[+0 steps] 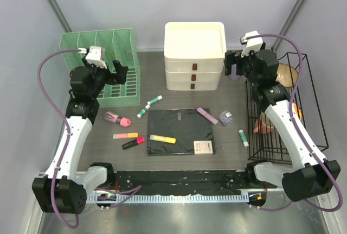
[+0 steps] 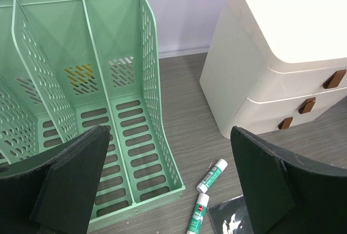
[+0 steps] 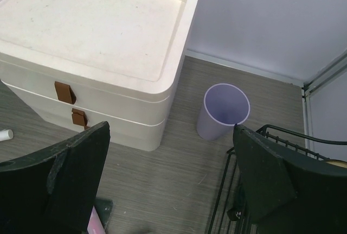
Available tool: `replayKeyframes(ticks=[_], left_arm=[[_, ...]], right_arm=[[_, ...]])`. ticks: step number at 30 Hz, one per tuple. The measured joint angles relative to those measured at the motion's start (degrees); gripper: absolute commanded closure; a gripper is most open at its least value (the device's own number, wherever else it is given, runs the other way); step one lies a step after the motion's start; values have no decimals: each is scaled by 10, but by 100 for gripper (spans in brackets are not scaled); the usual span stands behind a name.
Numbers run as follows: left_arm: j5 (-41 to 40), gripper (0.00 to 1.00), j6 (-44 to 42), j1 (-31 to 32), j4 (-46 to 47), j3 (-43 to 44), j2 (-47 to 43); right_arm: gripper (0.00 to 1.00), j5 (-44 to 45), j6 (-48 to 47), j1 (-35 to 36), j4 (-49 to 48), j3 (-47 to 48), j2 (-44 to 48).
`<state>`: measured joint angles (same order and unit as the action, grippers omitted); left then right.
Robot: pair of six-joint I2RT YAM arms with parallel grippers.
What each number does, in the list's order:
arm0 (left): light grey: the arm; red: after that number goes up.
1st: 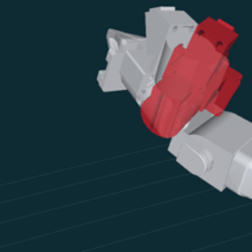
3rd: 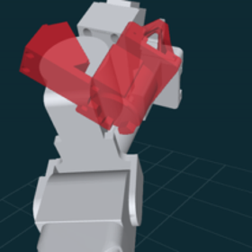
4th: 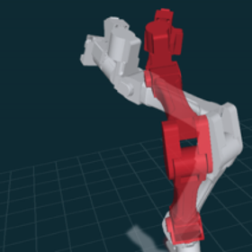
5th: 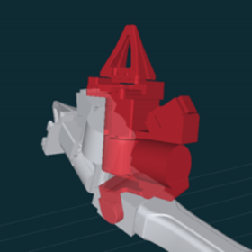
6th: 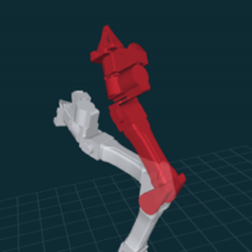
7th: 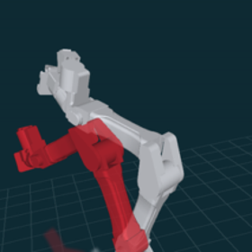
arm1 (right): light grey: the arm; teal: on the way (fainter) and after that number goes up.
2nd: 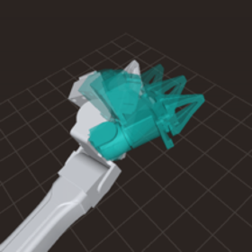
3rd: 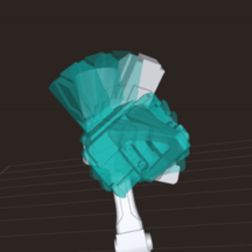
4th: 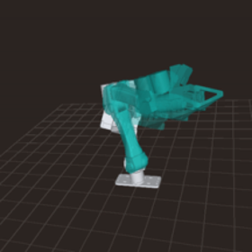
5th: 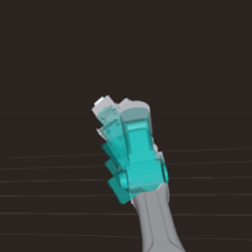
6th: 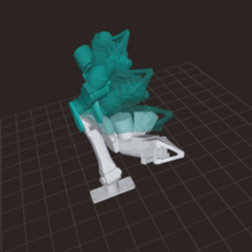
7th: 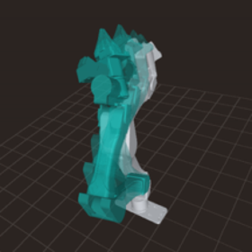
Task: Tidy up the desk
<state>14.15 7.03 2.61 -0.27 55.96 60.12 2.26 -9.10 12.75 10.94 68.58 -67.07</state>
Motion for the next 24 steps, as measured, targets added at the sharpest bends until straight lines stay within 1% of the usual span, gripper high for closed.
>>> replayKeyframes(ticks=[6, 9, 17, 24], left_arm=[[0, 0, 0, 0, -1, -13, -2], [-1, 0, 0, 0, -3, -22, -3], [1, 0, -15, 0, -10, -46, -4], [20, 0, -44, 0, -30, -48, -9]], right_arm=[[1, -8, 6, 9, -9, -39, 8], [1, -9, 9, 26, -11, -54, 10], [1, 35, 28, 116, -32, -83, -20], [8, 92, 64, 171, -89, -111, -73]])
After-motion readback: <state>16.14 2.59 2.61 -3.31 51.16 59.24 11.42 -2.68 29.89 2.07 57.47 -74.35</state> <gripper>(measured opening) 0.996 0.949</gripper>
